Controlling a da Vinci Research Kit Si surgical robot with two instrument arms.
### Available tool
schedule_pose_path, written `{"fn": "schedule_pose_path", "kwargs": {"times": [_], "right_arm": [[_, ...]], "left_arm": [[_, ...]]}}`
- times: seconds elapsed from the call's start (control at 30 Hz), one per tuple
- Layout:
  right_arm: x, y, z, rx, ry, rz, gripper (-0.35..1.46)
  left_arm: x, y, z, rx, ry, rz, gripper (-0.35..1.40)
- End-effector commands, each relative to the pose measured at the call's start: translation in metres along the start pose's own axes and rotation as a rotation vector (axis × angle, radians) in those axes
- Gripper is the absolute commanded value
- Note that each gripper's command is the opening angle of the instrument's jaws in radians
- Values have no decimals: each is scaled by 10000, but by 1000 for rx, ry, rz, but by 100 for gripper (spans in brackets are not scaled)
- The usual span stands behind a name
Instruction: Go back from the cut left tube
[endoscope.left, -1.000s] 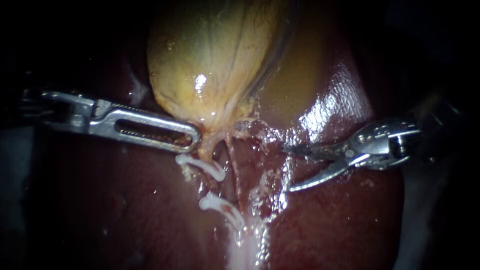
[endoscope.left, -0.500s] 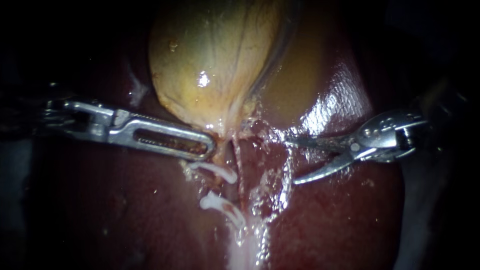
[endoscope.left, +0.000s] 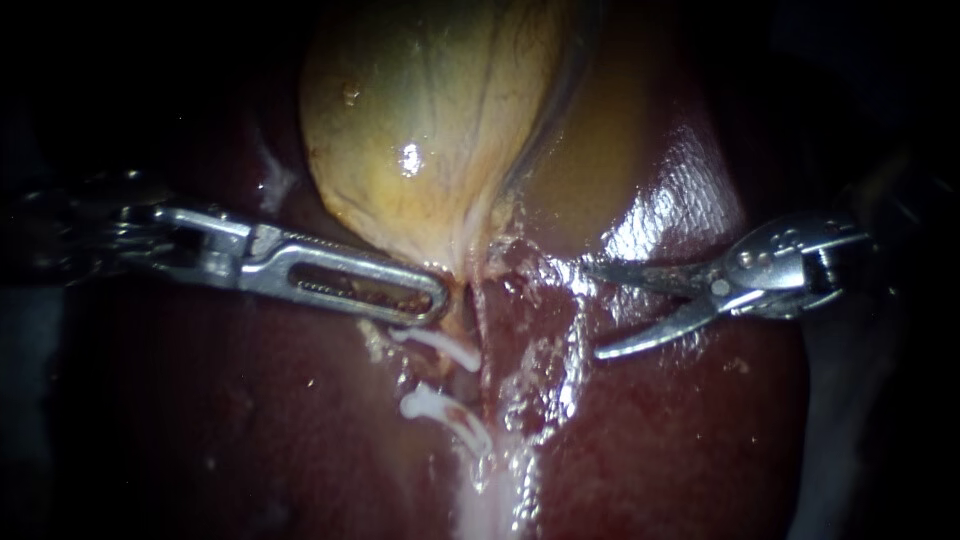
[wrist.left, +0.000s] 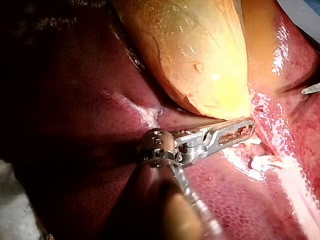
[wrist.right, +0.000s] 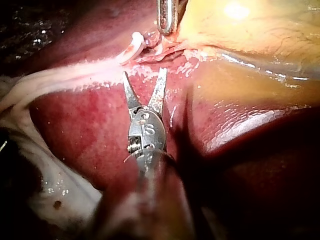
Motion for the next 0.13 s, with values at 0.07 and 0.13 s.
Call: {"fn": "schedule_pose_path", "kwargs": {"times": [0.07,0.13], "right_arm": [[1,-1,0,-3,-1,0,143],[2,-2,1,-2,3,0,143]], "left_arm": [[0,0,0,0,0,0,-35],[0,0,-1,0,0,0,-35]]}}
